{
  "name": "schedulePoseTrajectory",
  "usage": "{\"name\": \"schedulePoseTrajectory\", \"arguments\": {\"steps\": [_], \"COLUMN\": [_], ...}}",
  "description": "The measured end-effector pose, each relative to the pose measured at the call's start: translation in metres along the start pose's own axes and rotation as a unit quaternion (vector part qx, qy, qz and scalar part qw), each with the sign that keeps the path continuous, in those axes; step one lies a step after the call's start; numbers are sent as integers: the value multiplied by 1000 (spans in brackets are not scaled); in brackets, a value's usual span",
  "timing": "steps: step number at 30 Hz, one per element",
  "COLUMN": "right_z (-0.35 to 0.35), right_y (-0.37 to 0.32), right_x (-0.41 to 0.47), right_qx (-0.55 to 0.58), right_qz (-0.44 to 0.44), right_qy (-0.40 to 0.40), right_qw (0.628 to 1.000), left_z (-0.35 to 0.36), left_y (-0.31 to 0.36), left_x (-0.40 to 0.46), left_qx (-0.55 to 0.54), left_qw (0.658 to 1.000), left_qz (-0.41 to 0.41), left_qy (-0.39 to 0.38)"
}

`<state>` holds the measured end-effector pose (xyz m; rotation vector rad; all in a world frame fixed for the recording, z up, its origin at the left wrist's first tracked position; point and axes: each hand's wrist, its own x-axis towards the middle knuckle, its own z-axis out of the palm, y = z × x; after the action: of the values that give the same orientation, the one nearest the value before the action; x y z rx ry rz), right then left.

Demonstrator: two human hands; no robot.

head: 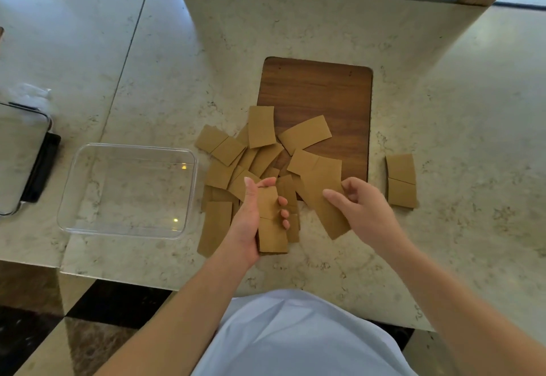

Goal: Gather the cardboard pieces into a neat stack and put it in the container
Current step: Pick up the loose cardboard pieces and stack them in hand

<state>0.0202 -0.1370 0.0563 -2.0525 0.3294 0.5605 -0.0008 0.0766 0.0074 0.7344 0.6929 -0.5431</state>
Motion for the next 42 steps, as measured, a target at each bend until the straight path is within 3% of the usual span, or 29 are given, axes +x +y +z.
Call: {"name": "schedulePoseTrajectory", "arguments": {"steps": [4,9,11,14,18,22,27,31,35,38,40,42], "right_z": [27,25,0,-32,-33,-25,-32,-19,10,22,13,4], "right_y": [-14,-14,-13,-24,-49,-58,-46,-46,-48,-39,-28,-9], "right_x": [-18,-15,-7,6,24,35,36,37,35,35,42,58], "right_qx": [157,150,118,-31,-180,-217,-197,-204,-250,-227,-86,61], "right_qz": [89,102,85,26,-62,-113,-107,-129,-187,-236,-148,-15], "right_qy": [-28,-142,-229,-360,-425,-399,-342,-253,-200,-186,-244,-190], "right_qw": [983,973,962,932,885,884,912,937,929,926,955,980], "left_z": [15,22,18,12,17,25,18,25,30,27,26,28], "left_y": [-7,4,9,11,7,6,10,3,-8,-9,-4,4], "left_x": [5,7,7,8,14,8,-4,-4,-6,-9,-10,-9], "left_qx": [63,112,93,80,121,123,127,143,66,22,-21,-78], "left_qw": [998,993,995,991,981,980,978,972,967,970,970,967], "left_qz": [3,-14,-36,-92,-134,-134,-142,-161,-208,-174,-164,-167], "left_qy": [-22,-19,-21,-52,-69,-77,-81,-95,-131,-170,-176,-178]}}
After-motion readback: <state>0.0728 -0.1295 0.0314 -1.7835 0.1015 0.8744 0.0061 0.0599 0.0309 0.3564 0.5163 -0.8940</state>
